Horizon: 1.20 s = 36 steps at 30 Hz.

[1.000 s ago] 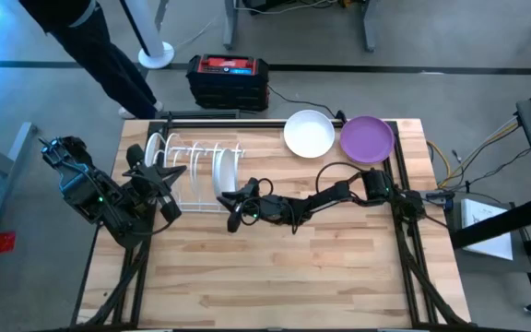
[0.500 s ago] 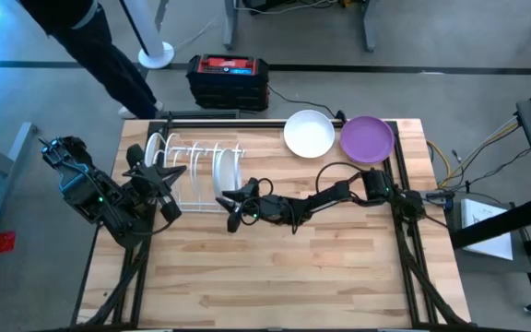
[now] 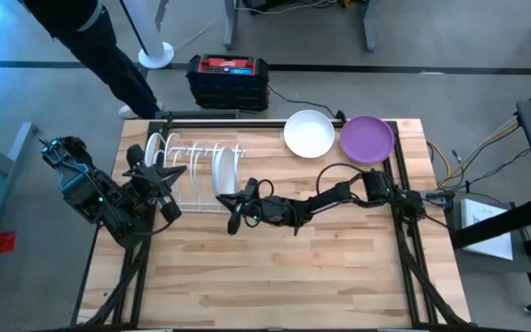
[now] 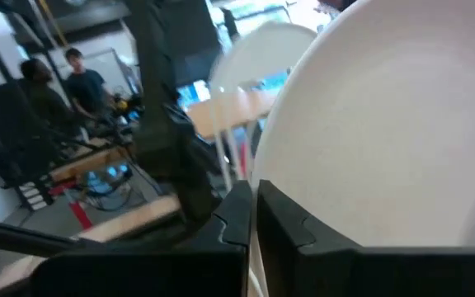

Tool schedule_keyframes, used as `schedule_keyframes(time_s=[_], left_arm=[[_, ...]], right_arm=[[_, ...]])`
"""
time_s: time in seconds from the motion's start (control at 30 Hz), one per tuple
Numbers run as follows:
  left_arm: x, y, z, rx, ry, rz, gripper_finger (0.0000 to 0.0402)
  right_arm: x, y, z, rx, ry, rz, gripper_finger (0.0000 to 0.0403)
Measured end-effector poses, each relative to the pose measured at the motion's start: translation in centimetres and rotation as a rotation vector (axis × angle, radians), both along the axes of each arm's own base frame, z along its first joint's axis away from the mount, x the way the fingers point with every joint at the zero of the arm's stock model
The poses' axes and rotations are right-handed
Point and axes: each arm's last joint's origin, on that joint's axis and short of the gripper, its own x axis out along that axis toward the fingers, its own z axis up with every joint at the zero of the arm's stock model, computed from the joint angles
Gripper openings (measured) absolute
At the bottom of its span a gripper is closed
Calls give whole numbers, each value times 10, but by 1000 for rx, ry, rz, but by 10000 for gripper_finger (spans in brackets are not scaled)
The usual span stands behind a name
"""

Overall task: Sort dishes
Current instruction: Put the white plate into the white dish rack

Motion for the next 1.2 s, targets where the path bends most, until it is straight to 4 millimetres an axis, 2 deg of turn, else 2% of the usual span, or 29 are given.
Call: schedule_keyframes(time_s=[0.2,0.37,0.67,0.83,0.97,1.07,1.2], left_arm=[[0,0,0,-2,-2,0,0],[3,-2,-1,0,1,0,0],[19,-18,-14,25,79,-12,0],[24,-26,-18,51,89,-23,0],[21,-33,-19,49,66,-45,0],[18,-39,-20,35,41,-63,0],[15,-46,-23,22,18,-75,0]], right_arm=[[-4,8,26,-71,-47,15,1],[-12,20,59,-148,-97,25,1],[-44,38,112,-278,-259,44,0],[-71,32,119,-258,-286,40,0],[-105,25,119,-218,-386,33,0],[-130,19,113,-183,-409,42,0],[-154,16,104,-178,-380,51,0]])
